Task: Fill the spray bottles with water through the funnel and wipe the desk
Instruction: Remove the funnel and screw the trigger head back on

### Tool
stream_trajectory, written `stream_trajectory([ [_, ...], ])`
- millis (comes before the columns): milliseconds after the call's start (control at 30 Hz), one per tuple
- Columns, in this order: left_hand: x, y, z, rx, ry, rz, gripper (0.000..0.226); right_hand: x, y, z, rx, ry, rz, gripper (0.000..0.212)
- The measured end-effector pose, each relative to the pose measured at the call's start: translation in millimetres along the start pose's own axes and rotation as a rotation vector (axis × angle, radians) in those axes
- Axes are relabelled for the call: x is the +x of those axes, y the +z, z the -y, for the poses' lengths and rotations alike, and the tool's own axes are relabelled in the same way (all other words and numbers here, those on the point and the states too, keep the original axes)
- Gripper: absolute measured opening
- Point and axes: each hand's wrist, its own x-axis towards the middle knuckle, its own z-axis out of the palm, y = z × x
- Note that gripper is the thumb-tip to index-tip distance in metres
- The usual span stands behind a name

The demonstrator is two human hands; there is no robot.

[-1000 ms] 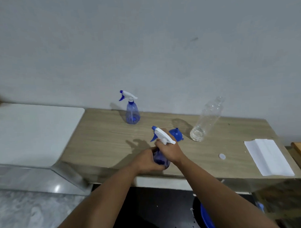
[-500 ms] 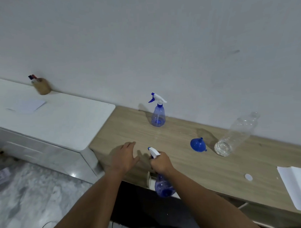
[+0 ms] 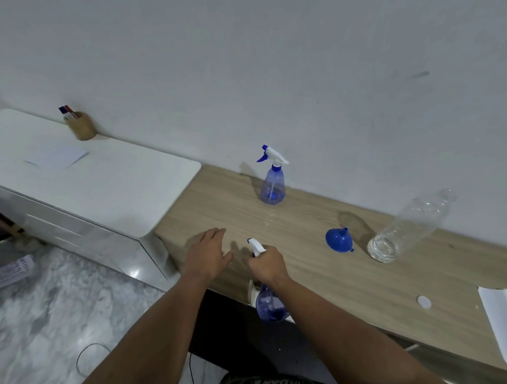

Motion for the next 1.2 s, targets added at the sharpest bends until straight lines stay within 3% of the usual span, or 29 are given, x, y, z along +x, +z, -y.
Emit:
stream_trajectory([
  [167,2,-2,4,-0.002,-0.016,-0.014,0.071,4,-6,5,-0.017,0.031,0.031,0.017],
  [367,6,-3,5,-0.02,-0.041,-0.026,0.07,9,-5,4,-0.055,0.041,0.069,0.035],
  [800,12,-6,13,-0.168,-0.089,0.051,0.073,21,0,12,-0.021,0.003,0.015,0.034],
  [967,23,-10,7,-0.408,-0.071,0.234,0.072,40,-6,39,0.227,-0.101,-0.059,0.024],
  [1067,36,-13,2,-0.595,-0.102,0.349,0.094,48,-15,70,0.35,-0.211,-0.064,0.006],
  [1133,50,-18,-4,-0.702,-0.092,0.385,0.105,52,-22,93,0.405,-0.263,-0.063,0.015],
  [1200,64,-29,-12,-0.791,-0.051,0.421,0.093,59,-25,115,0.449,-0.293,-0.065,0.014],
])
